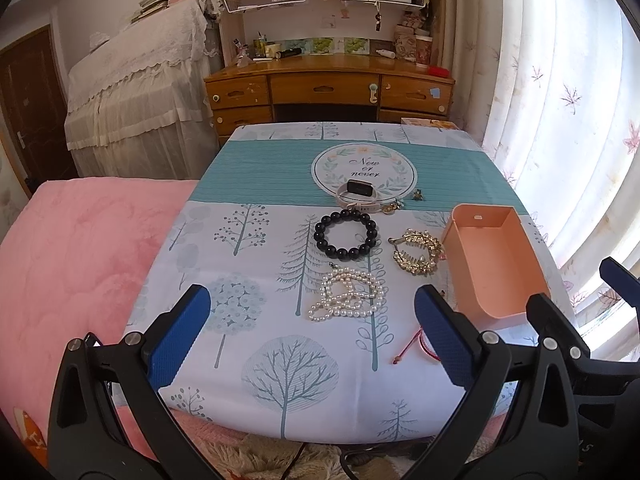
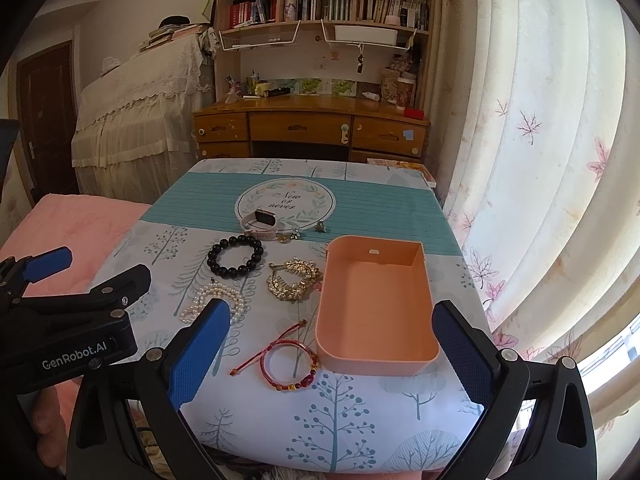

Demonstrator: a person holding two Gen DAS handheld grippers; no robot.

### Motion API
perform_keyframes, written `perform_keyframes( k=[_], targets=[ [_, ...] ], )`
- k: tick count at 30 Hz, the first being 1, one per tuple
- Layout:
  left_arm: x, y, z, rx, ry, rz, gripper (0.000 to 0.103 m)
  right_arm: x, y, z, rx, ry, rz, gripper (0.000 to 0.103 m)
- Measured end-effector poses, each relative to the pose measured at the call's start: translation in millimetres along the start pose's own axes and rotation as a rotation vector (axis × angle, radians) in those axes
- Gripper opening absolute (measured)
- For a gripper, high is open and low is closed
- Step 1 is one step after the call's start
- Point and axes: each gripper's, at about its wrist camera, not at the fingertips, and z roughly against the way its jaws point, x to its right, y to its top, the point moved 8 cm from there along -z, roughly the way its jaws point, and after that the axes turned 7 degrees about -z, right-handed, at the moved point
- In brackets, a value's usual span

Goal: Organize jewelry
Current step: 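Close the right tool on the red string bracelet while the left tool grasps the pearl necklace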

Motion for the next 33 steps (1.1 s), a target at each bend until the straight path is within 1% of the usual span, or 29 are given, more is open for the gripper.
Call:
perform_keyframes(
  k=[3,6,10,13,16,18,20,21,22,23,25,26,28,29,31,33],
  targets=[
    [-4.5,-4.6,-1.7,-0.005,-0.002,0.011,0.101,-6.8,2.2,4.6,-0.002,0.014,0.014,0.102],
    [-11.2,-8.4,-3.8,0.000,-0.012,0.024,0.101,-13.3,-5.4,0.4,-0.027,0.048,0.034,0.102],
    [-35.4,-9.6,-8.3,0.019,-0.014,0.082,0.101,-26.8,-13.9,-5.5,-0.067,0.083,0.074,0.102],
    [-59.3,-10.3,-12.8,0.061,0.005,0.119,0.101,-37.0,-20.4,-10.9,-0.085,0.119,0.099,0.102],
    [-75.2,-13.5,-19.4,0.097,0.044,0.099,0.101,-45.0,-29.4,-23.3,-0.130,0.165,0.110,0.102],
    [-81.2,-18.6,-29.2,0.080,0.056,0.075,0.101,-50.0,-37.9,-33.7,-0.184,0.214,0.116,0.101],
    [-83.2,-26.7,-42.8,0.034,0.028,0.064,0.101,-57.5,-49.9,-49.6,-0.257,0.259,0.129,0.091],
    [-82.7,-31.5,-50.6,0.003,-0.007,0.065,0.101,-61.4,-56.5,-57.6,-0.299,0.282,0.136,0.082],
    [-81.5,-36.1,-58.4,-0.031,-0.043,0.067,0.101,-64.9,-63.5,-66.2,-0.343,0.300,0.141,0.075],
    [-80.1,-40.1,-65.8,-0.060,-0.074,0.068,0.101,-67.6,-71.0,-75.8,-0.385,0.311,0.142,0.073],
    [-76.7,-48.1,-79.3,-0.114,-0.131,0.063,0.101,-70.9,-82.7,-93.0,-0.439,0.322,0.142,0.064],
    [-73.5,-52.6,-85.6,-0.134,-0.140,0.057,0.101,-72.0,-88.6,-101.9,-0.457,0.319,0.147,0.063],
    [-72.4,-56.9,-95.1,-0.156,-0.146,0.046,0.101,-73.8,-96.8,-117.1,-0.477,0.307,0.157,0.057],
    [-71.3,-58.8,-99.2,-0.165,-0.150,0.041,0.101,-73.3,-101.3,-125.1,-0.492,0.303,0.164,0.056],
    [-67.9,-62.7,-108.9,-0.192,-0.172,0.035,0.101,-74.4,-111.0,-138.3,-0.527,0.303,0.169,0.051],
    [-64.0,-64.8,-118.3,-0.219,-0.188,0.027,0.101,-73.5,-117.0,-147.3,-0.558,0.297,0.184,0.047]
  ],
)
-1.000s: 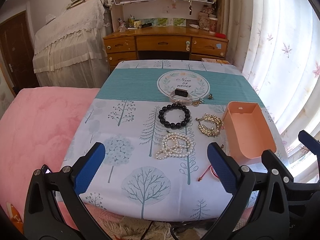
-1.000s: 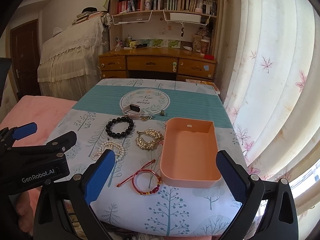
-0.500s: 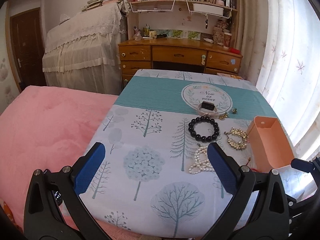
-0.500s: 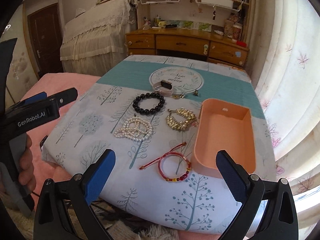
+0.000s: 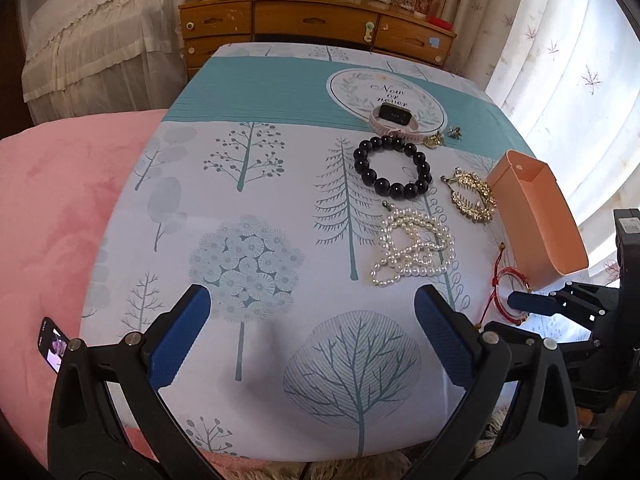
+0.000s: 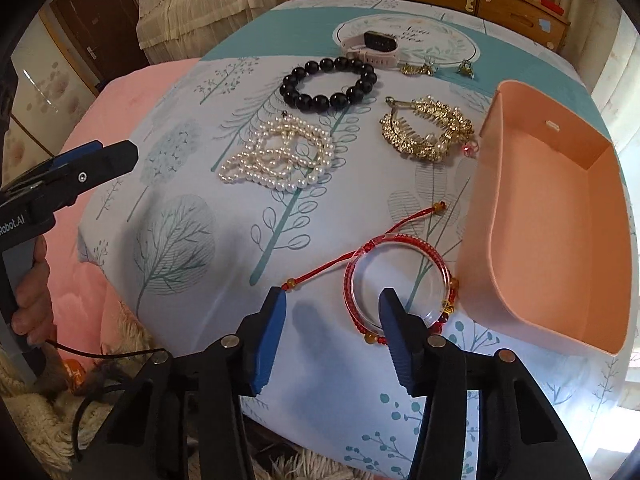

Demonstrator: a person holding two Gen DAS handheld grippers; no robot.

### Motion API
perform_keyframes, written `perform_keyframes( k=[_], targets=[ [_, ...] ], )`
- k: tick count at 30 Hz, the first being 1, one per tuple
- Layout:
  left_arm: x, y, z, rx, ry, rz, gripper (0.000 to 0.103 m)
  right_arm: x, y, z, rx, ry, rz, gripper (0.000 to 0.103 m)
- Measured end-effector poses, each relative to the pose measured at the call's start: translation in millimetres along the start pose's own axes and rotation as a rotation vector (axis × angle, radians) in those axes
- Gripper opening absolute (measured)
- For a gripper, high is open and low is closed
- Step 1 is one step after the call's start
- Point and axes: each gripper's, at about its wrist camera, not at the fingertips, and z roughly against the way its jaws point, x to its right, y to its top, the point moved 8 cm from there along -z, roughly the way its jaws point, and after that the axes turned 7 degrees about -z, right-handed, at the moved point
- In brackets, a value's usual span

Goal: Organize jewelry
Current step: 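Close the right tool on the red string bracelet while the left tool grasps the pearl necklace, then lift the red bracelet into the peach box with the right tool while the left carries the pearl necklace there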

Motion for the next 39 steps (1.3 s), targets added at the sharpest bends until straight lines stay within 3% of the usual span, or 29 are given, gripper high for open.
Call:
perform_keyframes(
  k=[5,8,10,12,13,20,22,26,33,36,39],
  targets=[
    [12.7,2.2,-26.4,-0.064,-0.030,-0.077,0.101,-0.6,7.7,-3.5,0.024,-0.049,0.056,0.043],
    [20.4,2.8,-43.0,-0.105,-0.042,-0.118,0.099,-1.5,10.2,-5.3,0.041,-0.090,0.100,0.033],
    [25.2,5.2,-52.4,-0.126,-0.060,-0.136,0.087,-1.3,10.8,-4.8,0.050,-0.096,0.111,0.019],
    [29.1,9.4,-60.6,-0.137,-0.067,-0.160,0.073,1.3,12.0,-4.6,0.060,-0.086,0.091,0.015],
    [31.6,11.4,-63.7,-0.142,-0.072,-0.176,0.067,2.6,12.1,-4.1,0.064,-0.076,0.080,0.015],
    [48.5,23.0,-75.7,-0.152,-0.116,-0.317,0.053,4.9,9.6,-1.5,0.088,-0.036,0.047,0.015],
    [53.6,23.6,-78.9,-0.169,-0.138,-0.365,0.041,5.2,9.4,-1.6,0.087,-0.028,0.041,0.015],
    [61.0,23.0,-78.1,-0.165,-0.164,-0.454,0.033,5.9,8.3,-1.3,0.085,-0.014,0.036,0.015],
    [70.0,24.8,-78.2,-0.165,-0.266,-0.557,0.032,7.4,8.8,-2.4,0.087,0.010,0.021,0.016],
    [74.4,25.7,-79.4,-0.186,-0.301,-0.595,0.005,8.3,8.2,-2.0,0.085,0.019,0.015,0.016],
    [80.3,25.1,-80.1,-0.213,-0.316,-0.634,0.003,8.6,8.6,-1.8,0.083,0.023,0.010,0.016]
  ],
)
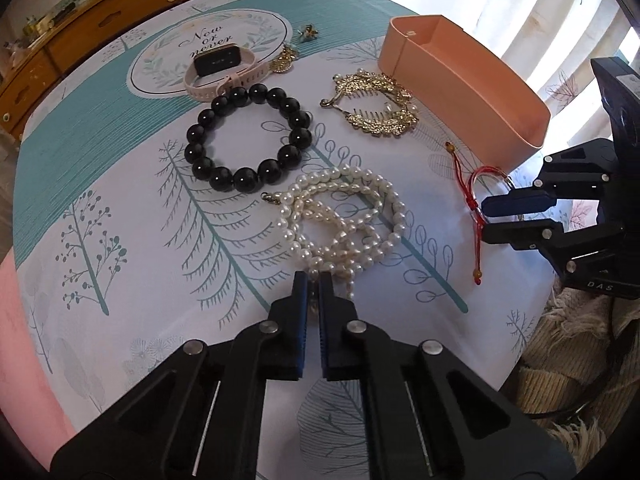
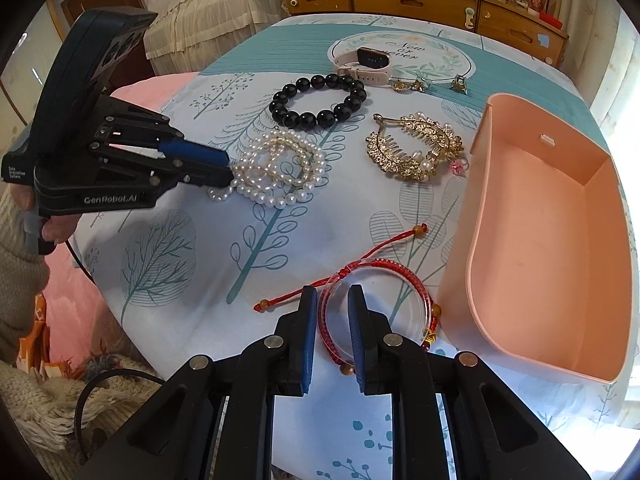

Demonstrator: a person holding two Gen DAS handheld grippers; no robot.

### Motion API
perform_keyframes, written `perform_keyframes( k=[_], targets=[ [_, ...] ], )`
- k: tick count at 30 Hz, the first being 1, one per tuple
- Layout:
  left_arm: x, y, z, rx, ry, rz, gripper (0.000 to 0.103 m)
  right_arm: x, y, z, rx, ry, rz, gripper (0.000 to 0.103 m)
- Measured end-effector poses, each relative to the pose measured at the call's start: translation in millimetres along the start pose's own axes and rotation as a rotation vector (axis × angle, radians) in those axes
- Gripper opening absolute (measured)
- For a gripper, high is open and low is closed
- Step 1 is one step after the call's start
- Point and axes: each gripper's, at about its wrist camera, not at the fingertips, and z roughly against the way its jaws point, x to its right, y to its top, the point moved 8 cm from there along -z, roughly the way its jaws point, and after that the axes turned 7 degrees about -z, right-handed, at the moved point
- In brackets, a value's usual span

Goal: Organize jewelry
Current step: 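Lift the red bracelet into the peach box with the right tool while the left carries the pearl necklace there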

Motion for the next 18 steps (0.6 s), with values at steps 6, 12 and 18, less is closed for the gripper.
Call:
perform_keyframes(
  k=[6,12,18],
  targets=[
    [-1.2,4.0,3.5,-0.008,0.032,0.049,0.003,0.8,1.0,-1.6,-0.004,0.002,-0.013,0.016],
    [-8.4,12.8,50.2,0.103,0.051,0.201,0.002,0.6,6.2,9.1,0.033,0.024,-0.029,0.009],
    [-1.0,40.6,119.0,0.259,0.072,0.270,0.002,9.1,30.3,50.3,0.141,0.070,-0.097,0.001]
  ],
)
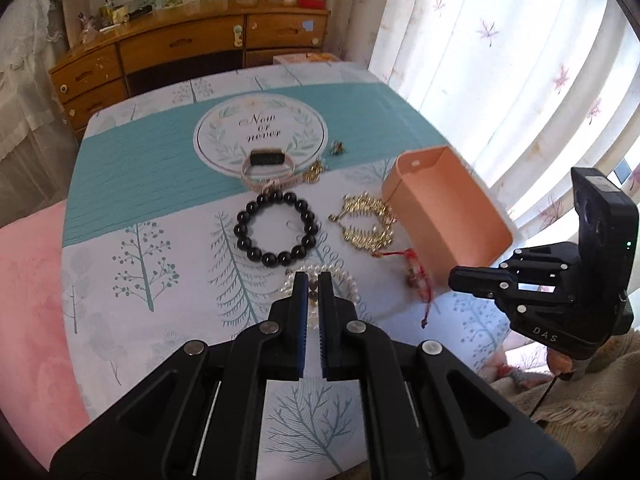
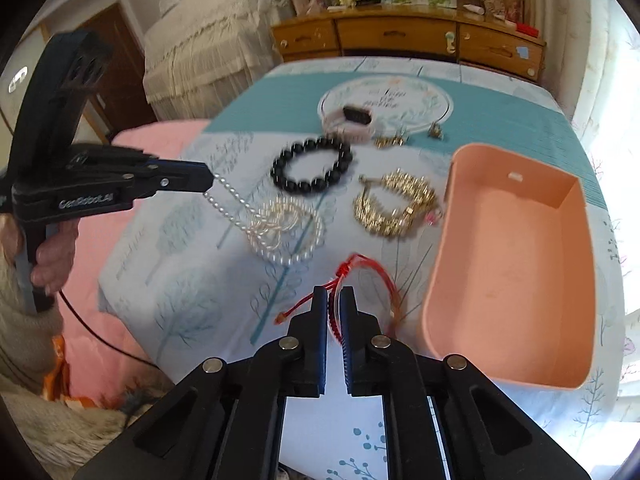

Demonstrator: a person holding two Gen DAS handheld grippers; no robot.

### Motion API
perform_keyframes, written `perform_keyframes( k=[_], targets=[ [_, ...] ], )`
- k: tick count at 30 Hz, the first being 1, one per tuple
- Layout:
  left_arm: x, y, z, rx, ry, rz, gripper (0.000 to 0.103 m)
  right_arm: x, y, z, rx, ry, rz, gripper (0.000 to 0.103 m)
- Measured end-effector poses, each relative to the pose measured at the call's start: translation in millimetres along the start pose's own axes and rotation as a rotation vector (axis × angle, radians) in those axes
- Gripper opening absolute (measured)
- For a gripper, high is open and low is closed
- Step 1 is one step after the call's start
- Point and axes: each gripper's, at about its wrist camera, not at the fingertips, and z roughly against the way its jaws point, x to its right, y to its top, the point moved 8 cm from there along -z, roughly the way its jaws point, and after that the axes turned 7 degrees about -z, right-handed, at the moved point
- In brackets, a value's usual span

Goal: Organize jewelry
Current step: 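Lift the red bracelet into the peach box with the right tool while the left carries the pearl necklace there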

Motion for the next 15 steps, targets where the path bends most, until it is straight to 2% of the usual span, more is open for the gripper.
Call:
perform_keyframes(
  k=[5,8,12,14,15],
  targets=[
    [15.8,39.9,35.8,0.098,0.022,0.013,0.002,7.0,30.0,40.4,0.082,0.071,-0.073,0.001],
    [20.8,58.9,50.8,0.135,0.028,0.033,0.003,8.8,43.9,64.8,0.134,0.076,-0.069,0.001],
    [24.7,78.2,64.9,0.158,0.037,0.059,0.002,-2.5,45.6,64.6,0.106,0.061,0.009,0.003],
    [25.9,89.6,73.6,0.173,0.042,0.069,0.002,-9.9,39.9,50.8,0.049,0.066,0.045,0.014],
    [26.4,94.5,78.6,0.183,0.045,0.074,0.003,-12.2,37.0,42.8,0.026,0.065,0.055,0.027]
  ],
)
